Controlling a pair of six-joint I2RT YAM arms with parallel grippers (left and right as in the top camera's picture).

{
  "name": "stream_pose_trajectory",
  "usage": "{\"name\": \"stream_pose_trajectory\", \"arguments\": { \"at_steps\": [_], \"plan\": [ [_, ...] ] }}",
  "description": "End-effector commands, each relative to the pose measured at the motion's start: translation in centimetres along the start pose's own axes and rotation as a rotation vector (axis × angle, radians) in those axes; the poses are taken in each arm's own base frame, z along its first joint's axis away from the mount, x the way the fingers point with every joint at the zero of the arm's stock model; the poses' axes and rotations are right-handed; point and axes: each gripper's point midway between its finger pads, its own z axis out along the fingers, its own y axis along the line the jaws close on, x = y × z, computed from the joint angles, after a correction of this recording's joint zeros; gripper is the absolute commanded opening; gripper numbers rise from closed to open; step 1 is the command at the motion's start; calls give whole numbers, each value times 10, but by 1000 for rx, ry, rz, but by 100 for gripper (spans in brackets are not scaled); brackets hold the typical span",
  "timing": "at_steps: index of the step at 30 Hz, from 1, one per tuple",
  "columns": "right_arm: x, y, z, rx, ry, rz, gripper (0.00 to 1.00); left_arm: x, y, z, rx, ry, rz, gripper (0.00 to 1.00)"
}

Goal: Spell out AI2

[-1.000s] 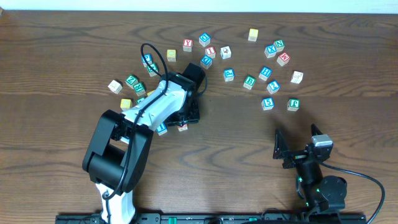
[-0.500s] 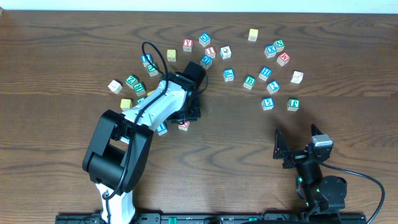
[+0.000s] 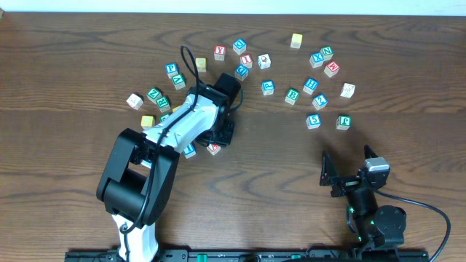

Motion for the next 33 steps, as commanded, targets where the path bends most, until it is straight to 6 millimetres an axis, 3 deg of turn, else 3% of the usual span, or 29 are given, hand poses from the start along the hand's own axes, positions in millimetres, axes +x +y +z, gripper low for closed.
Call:
{"name": "stream_pose_trajectory", "arguments": {
  "at_steps": [1,10,33],
  "plan": [
    [1,-1,0,1,-1,-10,99,-3,4,-8,-9,-17,91,41],
    [1,-1,0,1,-1,-10,99,0,4,-8,-12,-7,231,54],
    [1,-1,0,1,-1,-10,99,6,6,-19,-12,6,695,54]
  ]
}}
